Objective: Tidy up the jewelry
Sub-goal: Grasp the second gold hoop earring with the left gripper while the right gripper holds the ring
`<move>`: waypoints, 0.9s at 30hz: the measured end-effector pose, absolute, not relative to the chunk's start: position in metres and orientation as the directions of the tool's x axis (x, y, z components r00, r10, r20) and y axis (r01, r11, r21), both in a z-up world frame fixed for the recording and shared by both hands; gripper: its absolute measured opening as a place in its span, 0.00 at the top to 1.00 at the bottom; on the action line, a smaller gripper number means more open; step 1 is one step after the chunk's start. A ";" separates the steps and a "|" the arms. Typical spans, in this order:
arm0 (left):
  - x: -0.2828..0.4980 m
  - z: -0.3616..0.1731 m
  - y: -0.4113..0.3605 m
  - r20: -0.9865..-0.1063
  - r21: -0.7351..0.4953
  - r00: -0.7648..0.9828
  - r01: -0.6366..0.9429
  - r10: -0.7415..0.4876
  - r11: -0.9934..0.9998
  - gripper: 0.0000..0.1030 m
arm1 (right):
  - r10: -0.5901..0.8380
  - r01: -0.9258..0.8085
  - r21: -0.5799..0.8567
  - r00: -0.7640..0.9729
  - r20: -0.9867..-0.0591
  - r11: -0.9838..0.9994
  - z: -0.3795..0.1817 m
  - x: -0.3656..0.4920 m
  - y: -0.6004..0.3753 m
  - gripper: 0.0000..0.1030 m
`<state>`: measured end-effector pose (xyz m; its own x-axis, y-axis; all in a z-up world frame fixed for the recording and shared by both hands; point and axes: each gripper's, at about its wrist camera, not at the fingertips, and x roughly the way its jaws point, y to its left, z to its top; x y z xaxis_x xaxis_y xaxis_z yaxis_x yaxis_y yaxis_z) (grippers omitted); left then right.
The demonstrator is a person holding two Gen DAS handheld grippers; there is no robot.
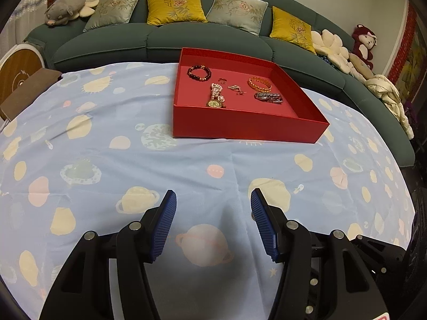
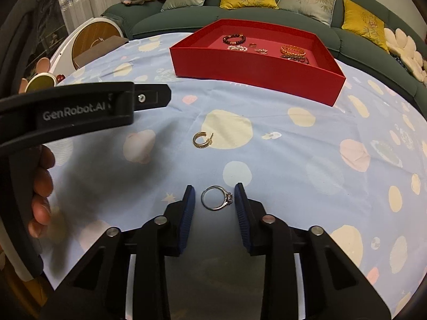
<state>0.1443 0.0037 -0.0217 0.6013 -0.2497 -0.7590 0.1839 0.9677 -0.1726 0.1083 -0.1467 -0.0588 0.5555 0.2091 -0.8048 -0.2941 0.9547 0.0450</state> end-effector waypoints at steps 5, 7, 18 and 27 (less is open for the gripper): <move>0.143 -0.021 0.005 -0.758 -0.181 0.597 0.193 -0.262 0.964 0.46 | 0.197 -0.284 0.037 0.562 -0.803 0.958 -0.059 0.106 -0.149 0.77; 0.142 -0.021 0.000 -0.759 -0.184 0.589 0.214 -0.276 0.959 0.46 | 0.198 -0.277 0.042 0.565 -0.801 0.960 -0.057 0.105 -0.152 0.77; 0.145 -0.046 -0.045 -0.791 -0.145 0.540 0.292 -0.288 0.945 0.46 | 0.209 -0.237 0.078 0.595 -0.776 0.968 -0.039 0.097 -0.181 0.77; 0.144 -0.055 -0.058 -0.786 -0.104 0.553 0.321 -0.275 0.941 0.63 | 0.193 -0.191 0.094 0.604 -0.773 0.977 -0.037 0.093 -0.208 0.77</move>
